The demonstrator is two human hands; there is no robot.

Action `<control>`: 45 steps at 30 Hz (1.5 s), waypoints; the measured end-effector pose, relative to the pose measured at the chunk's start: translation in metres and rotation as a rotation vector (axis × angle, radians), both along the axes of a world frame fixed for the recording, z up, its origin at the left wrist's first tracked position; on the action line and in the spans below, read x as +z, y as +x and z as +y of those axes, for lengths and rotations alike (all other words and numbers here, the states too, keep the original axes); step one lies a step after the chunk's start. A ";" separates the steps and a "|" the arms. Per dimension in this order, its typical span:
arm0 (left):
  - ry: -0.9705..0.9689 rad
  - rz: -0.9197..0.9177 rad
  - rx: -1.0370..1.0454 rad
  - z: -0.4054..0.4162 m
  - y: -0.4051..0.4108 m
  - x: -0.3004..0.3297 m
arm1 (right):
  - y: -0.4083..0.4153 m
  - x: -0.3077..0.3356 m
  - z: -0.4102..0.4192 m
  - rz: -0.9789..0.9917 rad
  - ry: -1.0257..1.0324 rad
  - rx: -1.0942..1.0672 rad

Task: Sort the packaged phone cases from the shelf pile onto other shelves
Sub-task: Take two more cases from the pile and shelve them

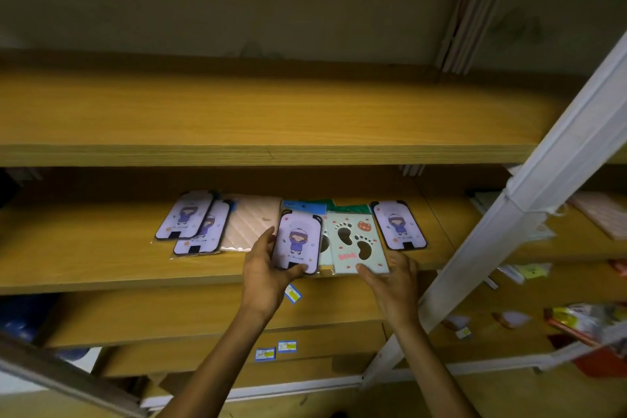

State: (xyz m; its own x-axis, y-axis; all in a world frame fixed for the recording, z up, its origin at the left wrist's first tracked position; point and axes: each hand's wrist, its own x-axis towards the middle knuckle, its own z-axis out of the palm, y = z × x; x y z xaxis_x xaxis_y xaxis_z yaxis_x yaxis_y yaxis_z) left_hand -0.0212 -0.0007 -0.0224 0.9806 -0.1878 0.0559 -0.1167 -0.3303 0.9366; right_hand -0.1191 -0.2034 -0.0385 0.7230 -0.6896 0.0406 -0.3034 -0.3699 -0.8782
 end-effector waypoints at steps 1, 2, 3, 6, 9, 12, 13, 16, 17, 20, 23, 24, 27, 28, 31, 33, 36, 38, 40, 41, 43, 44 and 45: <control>-0.034 0.012 0.000 0.001 0.001 0.000 | -0.001 0.002 0.000 -0.030 0.057 0.008; -0.064 0.021 -0.001 0.001 0.002 0.000 | -0.001 0.004 0.000 -0.063 0.118 0.018; -0.086 0.027 -0.001 0.002 0.002 -0.001 | -0.001 0.007 0.000 -0.088 0.183 0.028; -0.123 0.070 -0.027 0.004 0.002 0.003 | 0.001 0.013 -0.003 -0.133 0.331 0.039; -0.125 0.060 -0.092 0.005 0.001 0.011 | 0.002 0.016 -0.006 -0.124 0.394 0.056; -0.135 0.091 -0.129 0.006 0.002 0.013 | 0.003 0.015 -0.009 -0.105 0.428 0.067; -0.156 0.109 -0.131 0.007 0.002 0.012 | 0.003 0.015 -0.009 -0.101 0.432 0.072; -0.224 0.167 -0.143 0.009 -0.001 0.008 | 0.002 0.018 -0.008 -0.135 0.538 0.092; -0.254 0.185 -0.147 0.010 -0.002 0.009 | 0.002 0.020 -0.008 -0.150 0.588 0.093; -0.329 0.228 -0.153 0.014 -0.004 0.014 | -0.002 0.026 -0.008 -0.184 0.663 0.084; -0.388 0.251 -0.173 0.020 -0.008 0.020 | -0.012 0.031 -0.012 -0.213 0.656 0.077; -0.416 0.263 -0.181 0.023 -0.010 0.022 | -0.017 0.034 -0.013 -0.226 0.653 0.071; -0.464 0.289 -0.219 0.027 -0.018 0.026 | -0.037 0.043 -0.016 -0.251 0.587 0.041; -0.474 0.302 -0.242 0.027 -0.021 0.028 | -0.045 0.045 -0.018 -0.259 0.561 0.032; -0.486 0.329 -0.323 0.018 -0.032 0.035 | -0.076 0.049 -0.025 -0.300 0.499 0.050; -0.496 0.328 -0.382 0.006 -0.041 0.039 | -0.098 0.052 -0.032 -0.331 0.488 0.037; -0.503 0.325 -0.460 -0.018 -0.060 0.043 | -0.134 0.058 -0.046 -0.381 0.500 -0.077; -0.500 0.330 -0.514 -0.037 -0.075 0.046 | -0.161 0.059 -0.058 -0.418 0.506 -0.150; -0.504 0.348 -0.565 -0.056 -0.093 0.050 | -0.190 0.060 -0.070 -0.451 0.513 -0.194; -0.509 0.357 -0.587 -0.065 -0.103 0.051 | -0.204 0.058 -0.077 -0.466 0.520 -0.214; -0.523 0.360 -0.624 -0.085 -0.126 0.054 | -0.235 0.054 -0.094 -0.492 0.516 -0.251; -0.524 0.356 -0.636 -0.095 -0.138 0.054 | -0.250 0.053 -0.103 -0.495 0.503 -0.268; -0.518 0.353 -0.647 -0.105 -0.150 0.054 | -0.266 0.051 -0.112 -0.496 0.492 -0.281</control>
State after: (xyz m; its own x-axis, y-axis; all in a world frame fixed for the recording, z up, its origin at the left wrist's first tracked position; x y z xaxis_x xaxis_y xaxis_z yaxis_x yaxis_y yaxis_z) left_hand -0.1714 -0.1061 0.0320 0.6679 -0.7443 0.0028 0.1895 0.1738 0.9664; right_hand -0.3852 -0.3153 0.0125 0.4947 -0.8679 -0.0446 0.1455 0.1333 -0.9803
